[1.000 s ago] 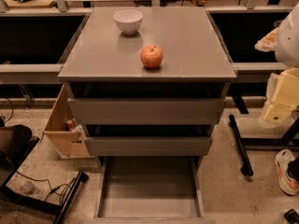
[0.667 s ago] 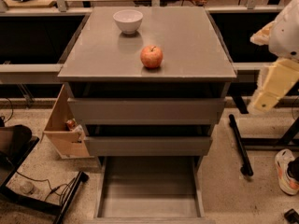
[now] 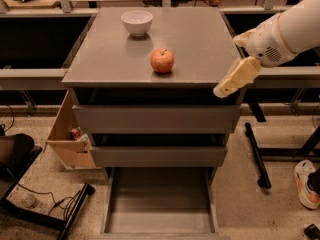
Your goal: Place apple into bottom drawer
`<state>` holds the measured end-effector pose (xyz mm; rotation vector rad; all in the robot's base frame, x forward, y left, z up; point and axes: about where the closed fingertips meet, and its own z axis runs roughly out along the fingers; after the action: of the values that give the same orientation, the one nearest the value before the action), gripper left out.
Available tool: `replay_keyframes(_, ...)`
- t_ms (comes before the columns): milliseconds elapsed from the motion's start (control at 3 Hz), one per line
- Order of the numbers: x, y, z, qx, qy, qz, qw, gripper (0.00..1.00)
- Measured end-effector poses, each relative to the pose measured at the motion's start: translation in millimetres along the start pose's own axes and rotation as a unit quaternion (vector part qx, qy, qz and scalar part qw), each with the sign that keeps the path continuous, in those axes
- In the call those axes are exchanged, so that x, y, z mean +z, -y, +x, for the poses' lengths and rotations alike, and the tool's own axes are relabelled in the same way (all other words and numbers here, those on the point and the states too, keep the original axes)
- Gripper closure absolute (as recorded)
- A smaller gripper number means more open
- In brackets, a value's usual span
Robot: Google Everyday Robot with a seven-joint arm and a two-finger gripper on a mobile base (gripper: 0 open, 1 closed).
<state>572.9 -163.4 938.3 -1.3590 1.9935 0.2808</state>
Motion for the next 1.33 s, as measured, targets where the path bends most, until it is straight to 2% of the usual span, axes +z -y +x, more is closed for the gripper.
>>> replay_keyframes(333, 45, 41, -22, 0.012, 0.085, 0.018, 0.9962, 0.0)
replay_keyframes(667, 45, 40, -22, 0.012, 0.084, 0.018, 0.9962, 0.0)
replay_keyframes(1000, 71, 45, -37, 0.002, 0.109, 0.0, 0.994, 0.0)
replay_keyframes(1333, 108, 52, -59, -0.011, 0.136, -0.029, 0.9902, 0.0)
